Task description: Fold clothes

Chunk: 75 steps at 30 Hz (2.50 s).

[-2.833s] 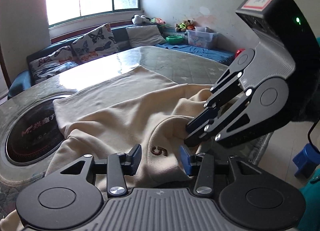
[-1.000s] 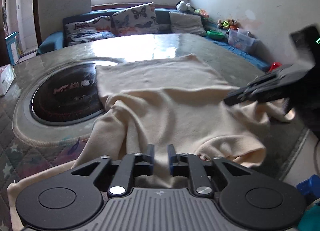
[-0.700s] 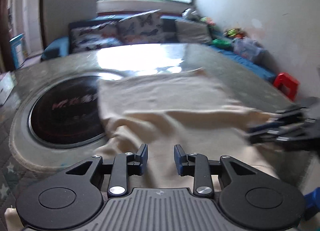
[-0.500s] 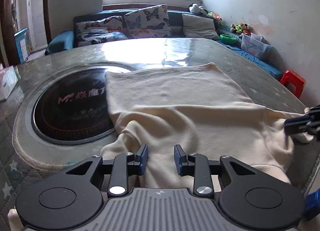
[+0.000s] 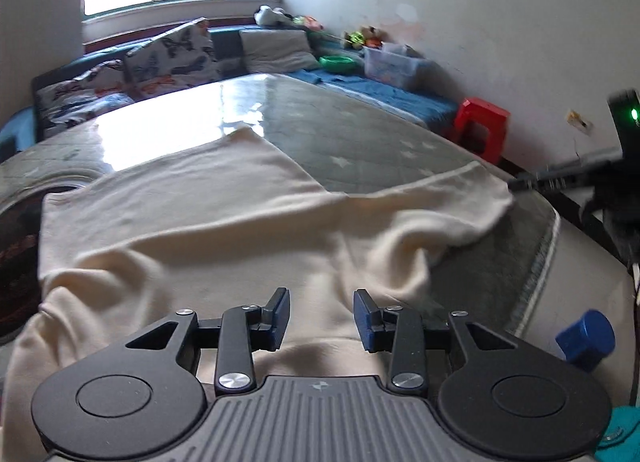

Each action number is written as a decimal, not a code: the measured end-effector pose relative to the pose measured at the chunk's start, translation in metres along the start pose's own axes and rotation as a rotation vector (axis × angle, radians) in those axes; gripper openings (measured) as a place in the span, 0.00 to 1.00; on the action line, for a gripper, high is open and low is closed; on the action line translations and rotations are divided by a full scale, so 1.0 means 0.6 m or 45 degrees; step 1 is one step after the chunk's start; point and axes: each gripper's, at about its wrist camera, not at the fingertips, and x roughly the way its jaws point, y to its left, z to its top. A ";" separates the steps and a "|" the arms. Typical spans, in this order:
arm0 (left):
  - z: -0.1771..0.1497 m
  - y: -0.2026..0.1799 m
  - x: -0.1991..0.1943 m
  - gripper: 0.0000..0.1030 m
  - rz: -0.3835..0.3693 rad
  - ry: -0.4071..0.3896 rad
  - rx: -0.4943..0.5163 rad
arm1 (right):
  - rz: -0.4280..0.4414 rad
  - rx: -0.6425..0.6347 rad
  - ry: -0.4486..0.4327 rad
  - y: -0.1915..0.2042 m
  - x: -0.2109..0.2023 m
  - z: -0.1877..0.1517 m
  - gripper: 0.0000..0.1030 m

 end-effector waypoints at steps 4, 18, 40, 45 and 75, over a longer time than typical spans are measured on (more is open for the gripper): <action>-0.009 -0.010 0.006 0.44 -0.015 0.028 0.022 | 0.056 0.038 -0.056 -0.008 -0.013 0.005 0.19; -0.023 -0.028 -0.003 0.76 -0.016 0.015 -0.002 | 0.194 -0.069 -0.022 0.056 0.079 0.047 0.41; -0.033 0.010 -0.070 0.88 0.115 -0.118 -0.181 | 0.312 -0.198 -0.113 0.105 0.081 0.104 0.49; -0.064 0.050 -0.134 0.91 0.321 -0.172 -0.307 | 0.508 -0.350 -0.138 0.192 0.042 0.094 0.50; -0.176 0.262 -0.226 0.08 0.980 -0.106 -0.573 | 0.740 -0.577 -0.080 0.351 0.044 0.052 0.57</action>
